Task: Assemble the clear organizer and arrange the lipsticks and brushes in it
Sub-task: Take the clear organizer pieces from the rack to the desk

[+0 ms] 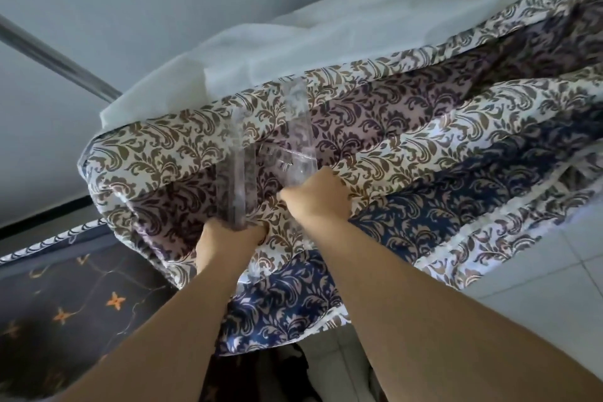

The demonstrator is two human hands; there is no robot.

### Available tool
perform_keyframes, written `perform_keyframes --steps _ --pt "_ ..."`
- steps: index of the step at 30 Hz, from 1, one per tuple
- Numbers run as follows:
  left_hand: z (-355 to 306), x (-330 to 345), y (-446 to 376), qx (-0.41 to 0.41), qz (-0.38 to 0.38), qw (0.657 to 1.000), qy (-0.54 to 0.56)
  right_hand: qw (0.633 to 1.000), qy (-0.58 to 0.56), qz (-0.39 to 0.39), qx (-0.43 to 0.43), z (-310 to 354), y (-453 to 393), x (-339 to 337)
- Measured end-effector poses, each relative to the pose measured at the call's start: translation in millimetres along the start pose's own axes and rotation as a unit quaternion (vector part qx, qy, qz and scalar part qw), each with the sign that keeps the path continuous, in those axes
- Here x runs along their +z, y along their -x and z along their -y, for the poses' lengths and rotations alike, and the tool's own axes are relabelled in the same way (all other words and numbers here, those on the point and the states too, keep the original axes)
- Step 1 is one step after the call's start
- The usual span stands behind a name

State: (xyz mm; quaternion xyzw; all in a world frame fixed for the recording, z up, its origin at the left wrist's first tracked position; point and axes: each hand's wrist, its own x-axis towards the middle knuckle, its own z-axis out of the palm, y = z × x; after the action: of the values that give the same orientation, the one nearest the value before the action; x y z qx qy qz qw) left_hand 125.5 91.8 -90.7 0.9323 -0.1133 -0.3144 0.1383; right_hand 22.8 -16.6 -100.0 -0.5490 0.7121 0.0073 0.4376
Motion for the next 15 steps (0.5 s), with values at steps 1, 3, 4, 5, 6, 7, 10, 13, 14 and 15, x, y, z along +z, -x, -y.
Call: perform_keyframes --steps 1,3,4,5,6,7,10,13,14,15 --pt "0 2 1 -0.001 0.002 1.000 0.017 1.000 0.000 0.004 -0.009 0 -3 1" --pt "2 7 8 -0.010 0.002 0.998 0.058 0.999 0.002 0.012 -0.049 -4 -8 0" --pt "2 9 13 -0.017 0.000 0.997 0.077 0.997 -0.002 0.018 -0.071 -7 -10 -2" --pt "1 10 19 -0.026 -0.002 0.995 0.095 0.995 -0.010 0.030 -0.090 -10 -10 -4" --pt "0 10 26 -0.033 -0.001 0.993 0.114 0.993 -0.019 0.046 -0.105 -13 -11 -7" --pt "0 9 33 -0.036 0.003 0.990 0.135 0.991 -0.028 0.062 -0.115 -16 -9 -11" --pt "-4 2 54 -0.034 0.020 0.983 0.180 0.987 -0.057 0.095 -0.119 -23 -2 -23" --pt "-10 -12 66 -0.019 0.032 0.982 0.188 0.983 -0.106 0.107 -0.103 -28 9 -39" --pt "-12 -17 69 -0.012 0.037 0.981 0.188 0.981 -0.122 0.111 -0.101 -30 14 -47" --pt "-14 -22 72 -0.005 0.043 0.981 0.191 0.979 -0.137 0.115 -0.100 -31 19 -56"
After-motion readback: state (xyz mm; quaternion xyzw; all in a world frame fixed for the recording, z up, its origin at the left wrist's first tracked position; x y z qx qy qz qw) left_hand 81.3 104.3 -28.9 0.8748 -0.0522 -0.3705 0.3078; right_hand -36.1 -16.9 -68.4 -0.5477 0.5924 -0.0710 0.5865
